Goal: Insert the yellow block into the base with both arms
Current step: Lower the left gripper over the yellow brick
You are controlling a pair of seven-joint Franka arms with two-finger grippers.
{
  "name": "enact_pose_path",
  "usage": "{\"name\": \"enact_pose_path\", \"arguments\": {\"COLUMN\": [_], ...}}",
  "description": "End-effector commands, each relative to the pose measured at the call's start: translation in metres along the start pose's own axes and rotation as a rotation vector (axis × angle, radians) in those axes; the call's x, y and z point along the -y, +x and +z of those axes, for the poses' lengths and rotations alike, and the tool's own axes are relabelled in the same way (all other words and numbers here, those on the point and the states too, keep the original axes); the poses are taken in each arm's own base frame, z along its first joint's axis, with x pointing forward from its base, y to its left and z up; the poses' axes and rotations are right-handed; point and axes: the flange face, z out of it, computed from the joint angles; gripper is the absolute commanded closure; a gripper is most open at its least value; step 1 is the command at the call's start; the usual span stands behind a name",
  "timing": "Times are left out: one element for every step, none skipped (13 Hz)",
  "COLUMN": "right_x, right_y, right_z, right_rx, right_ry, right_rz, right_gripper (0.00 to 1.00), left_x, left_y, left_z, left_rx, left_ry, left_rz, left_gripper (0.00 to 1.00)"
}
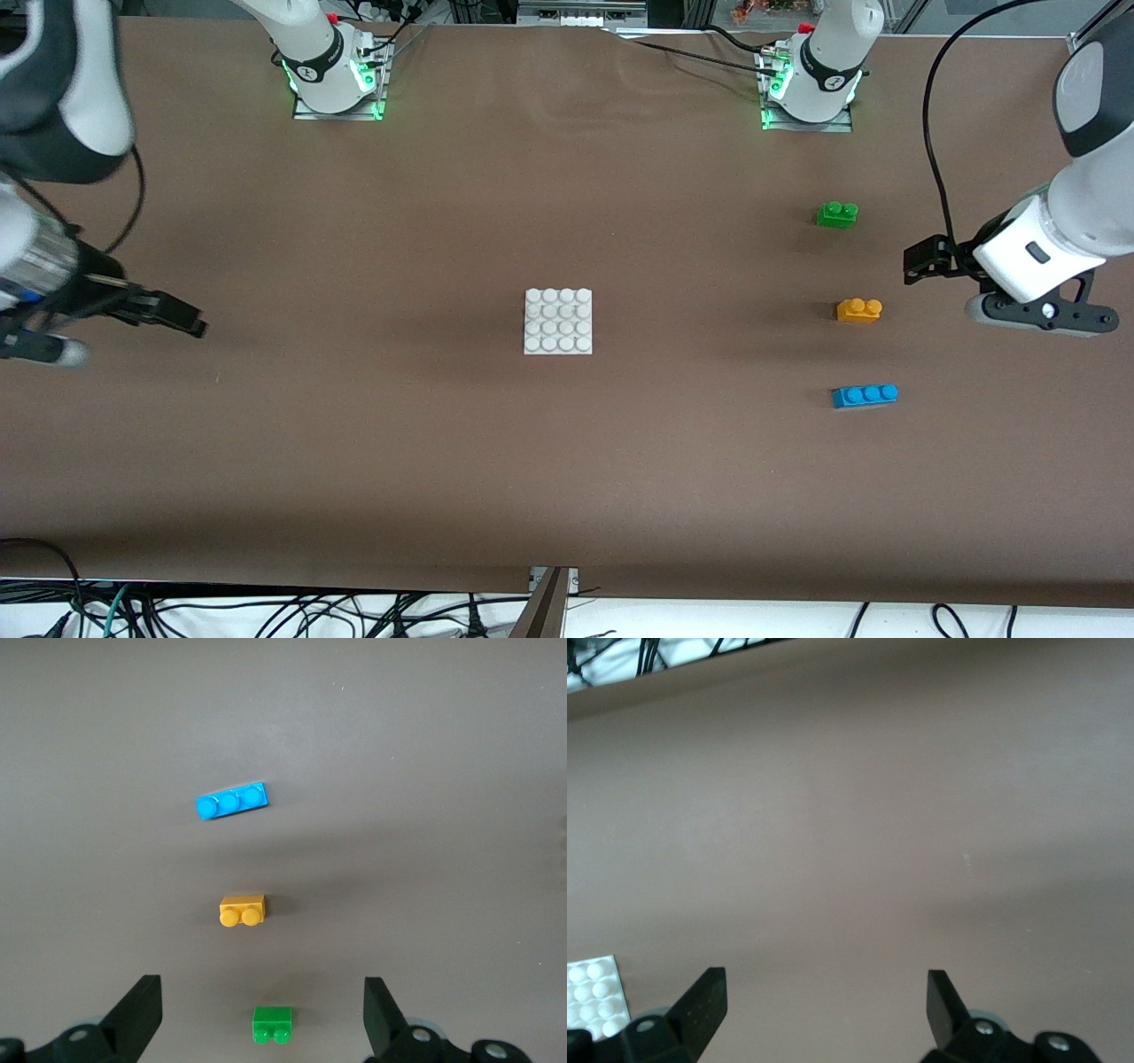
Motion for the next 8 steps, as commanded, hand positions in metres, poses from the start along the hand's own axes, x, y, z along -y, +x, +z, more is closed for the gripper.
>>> {"name": "enact_pose_path", "arguments": {"right_x": [-0.038, -0.050, -0.053, -0.043, -0.064, -0.070, -0.075, -0.083], "right_y": [-0.018, -0.024, -0.039, -0.047, -0.044, -0.043, -0.044, -0.044], "right_z": [-0.046, -0.062, -0.079, -0.077, -0.075, -0.076, -0.077, -0.077], "right_rx": [-0.026, -0.037, -0.035, -0.021, -0.020, -0.021, -0.019, -0.017], "right_ry": [0.016, 0.025, 0.035, 0.032, 0.025, 0.012, -0.025, -0.051], "right_rz": [0.036, 0.048, 0.052, 0.046, 0.055, -0.021, -0.107, -0.127], "right_gripper": [0.00, 0.00, 0.00, 0.00, 0.00, 0.00, 0.00, 0.00], "left_x": [0.002, 0.001, 0.000, 0.000, -0.001, -0.001, -0.001, 0.003], "left_y": [-0.004, -0.001, 0.003, 0.005, 0.009, 0.010, 0.012, 0.014], "left_z": [0.002, 0.011, 0.030, 0.057, 0.082, 0.103, 0.119, 0.136], "left_rx": [0.009, 0.008, 0.009, 0.001, -0.023, -0.037, -0.031, -0.009], "left_ry": [-0.022, -0.027, -0.032, -0.034, -0.036, -0.034, -0.035, -0.036], "left_rz": [0.012, 0.010, 0.010, 0.006, 0.008, 0.008, 0.014, 0.010], "left_gripper": [0.00, 0.00, 0.00, 0.00, 0.00, 0.00, 0.00, 0.00]}}
